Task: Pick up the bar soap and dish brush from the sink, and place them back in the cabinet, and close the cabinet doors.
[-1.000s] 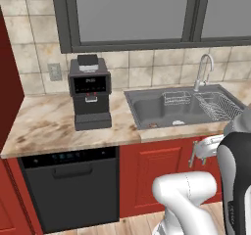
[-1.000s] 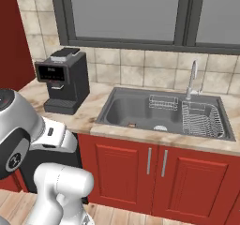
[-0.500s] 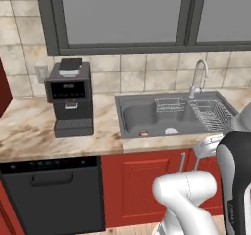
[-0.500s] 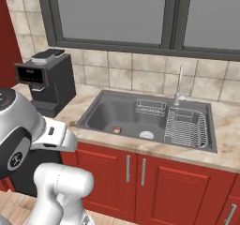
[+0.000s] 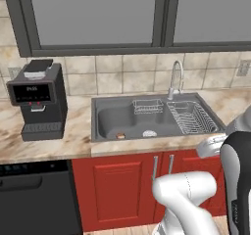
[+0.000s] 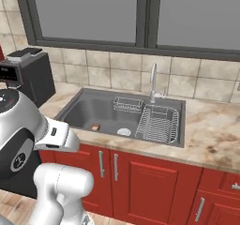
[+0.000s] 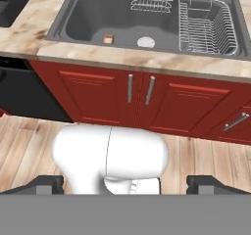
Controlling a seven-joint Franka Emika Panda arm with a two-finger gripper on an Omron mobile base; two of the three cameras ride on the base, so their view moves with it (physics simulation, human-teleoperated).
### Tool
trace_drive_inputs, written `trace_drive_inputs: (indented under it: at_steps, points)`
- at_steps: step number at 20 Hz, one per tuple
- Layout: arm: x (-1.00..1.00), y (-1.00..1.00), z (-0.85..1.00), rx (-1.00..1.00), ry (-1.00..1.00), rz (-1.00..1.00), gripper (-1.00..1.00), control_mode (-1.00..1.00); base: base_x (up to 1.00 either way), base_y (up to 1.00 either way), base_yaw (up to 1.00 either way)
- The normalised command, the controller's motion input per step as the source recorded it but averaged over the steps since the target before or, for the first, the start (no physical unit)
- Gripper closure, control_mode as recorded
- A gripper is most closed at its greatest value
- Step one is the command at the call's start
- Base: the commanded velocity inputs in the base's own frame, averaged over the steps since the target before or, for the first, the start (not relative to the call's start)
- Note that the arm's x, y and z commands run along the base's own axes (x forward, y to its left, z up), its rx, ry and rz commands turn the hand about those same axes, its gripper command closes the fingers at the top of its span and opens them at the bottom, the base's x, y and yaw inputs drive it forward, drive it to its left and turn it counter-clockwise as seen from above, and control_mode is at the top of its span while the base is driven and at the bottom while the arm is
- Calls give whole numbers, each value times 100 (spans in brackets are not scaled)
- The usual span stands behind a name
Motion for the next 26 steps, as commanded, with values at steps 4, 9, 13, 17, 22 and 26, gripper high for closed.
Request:
trace_drive_inputs:
  at_steps: [4, 9, 13, 17, 22, 26]
  points:
    - [0, 0, 0, 0, 0, 0, -100, 100, 52, 0, -8]
    - [0, 0, 0, 0, 0, 0, -100, 100, 62, 6, -9]
    - [0, 0, 0, 0, 0, 0, -100, 100, 64, 19, -10]
    - [0, 0, 0, 0, 0, 0, -100, 100, 63, 25, -8]
    - [0, 0, 0, 0, 0, 0, -100, 100, 22, 19, -3]
    - [0, 0, 0, 0, 0, 0, -100, 100, 0, 14, 0]
